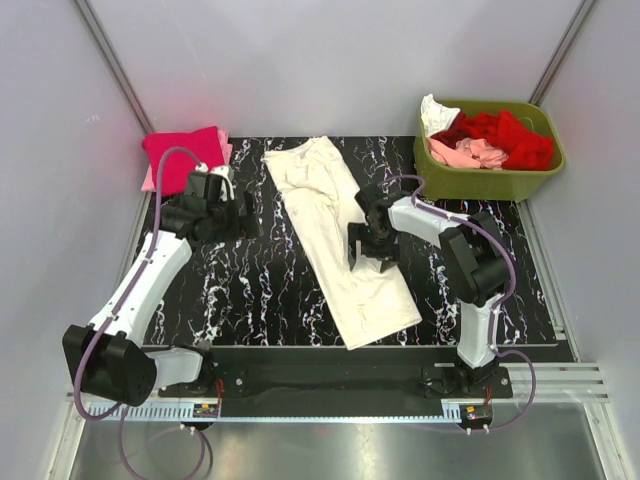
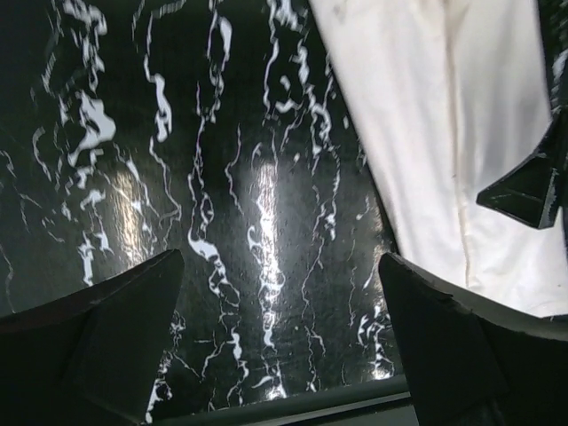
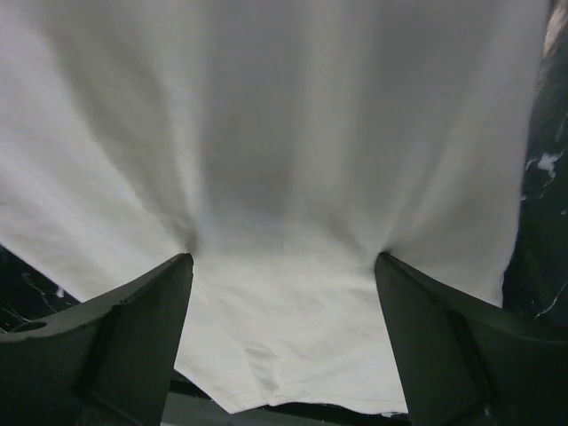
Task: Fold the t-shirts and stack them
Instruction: Fold the tshirt
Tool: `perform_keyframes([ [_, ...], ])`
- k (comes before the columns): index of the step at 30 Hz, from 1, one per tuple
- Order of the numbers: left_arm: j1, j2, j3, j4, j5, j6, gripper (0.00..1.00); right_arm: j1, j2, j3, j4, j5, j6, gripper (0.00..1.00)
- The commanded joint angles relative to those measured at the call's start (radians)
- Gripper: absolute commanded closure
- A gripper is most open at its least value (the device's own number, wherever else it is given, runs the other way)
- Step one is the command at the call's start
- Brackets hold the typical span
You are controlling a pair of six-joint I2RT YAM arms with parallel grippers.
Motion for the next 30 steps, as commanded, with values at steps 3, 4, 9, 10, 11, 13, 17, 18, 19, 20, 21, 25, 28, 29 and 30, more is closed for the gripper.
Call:
perform_keyframes([
  [3, -0.002, -0.03, -0.067, 0.091, 0.035, -0.051, 0.01, 0.01, -0.103, -0.142, 0.109, -0.198, 0.098, 0.11],
  [4, -0.002, -0.029, -0.072, 0.095, 0.038, -0.056, 0.01, 0.01, -0.118, -0.155, 0.121, -0.229, 0.109, 0.12],
  [9, -0.002, -0.016, -0.067, 0.123, 0.048, -0.073, 0.01, 0.09, -0.157, -0.207, 0.217, -0.427, 0.253, 0.14],
  [10, -0.002, -0.012, -0.066, 0.123, 0.048, -0.073, 0.01, 0.122, -0.151, -0.2, 0.228, -0.446, 0.273, 0.14],
  [11, -0.003, 0.002, -0.064, 0.128, 0.047, -0.073, 0.01, 0.18, -0.143, -0.19, 0.254, -0.469, 0.311, 0.14],
  [13, -0.002, 0.022, -0.053, 0.131, 0.048, -0.071, 0.01, 0.242, -0.117, -0.161, 0.305, -0.568, 0.354, 0.13],
  [17, -0.003, 0.121, -0.009, 0.148, 0.054, -0.051, 0.01, 0.291, -0.1, -0.137, 0.493, -0.748, 0.437, 0.12],
  [18, -0.003, 0.145, 0.023, 0.146, 0.058, -0.047, 0.01, 0.283, -0.1, -0.103, 0.492, -0.804, 0.422, 0.13],
  [19, -0.003, 0.169, 0.042, 0.14, 0.062, -0.045, 0.01, 0.276, -0.103, -0.065, 0.442, -0.788, 0.38, 0.14],
  [20, -0.003, 0.212, 0.057, 0.134, 0.068, -0.045, 0.01, 0.267, -0.114, -0.025, 0.282, -0.739, 0.261, 0.14],
  [21, -0.005, 0.227, 0.074, 0.134, 0.074, -0.046, 0.01, 0.257, -0.141, 0.054, 0.202, -0.598, 0.203, 0.12],
  [25, -0.035, 0.264, 0.043, 0.189, 0.094, -0.082, 0.01, 0.15, -0.188, 0.138, -0.066, -0.221, 0.042, 0.1],
  [28, -0.066, 0.333, 0.04, 0.233, 0.108, -0.111, 0.01, 0.026, -0.197, 0.075, -0.127, -0.139, -0.022, 0.1],
  [29, -0.072, 0.359, 0.051, 0.24, 0.111, -0.114, 0.01, 0.003, -0.2, 0.052, -0.127, -0.131, -0.032, 0.11],
  [30, -0.077, 0.388, 0.084, 0.255, 0.113, -0.117, 0.01, -0.014, -0.204, 0.01, -0.126, -0.115, -0.041, 0.11],
])
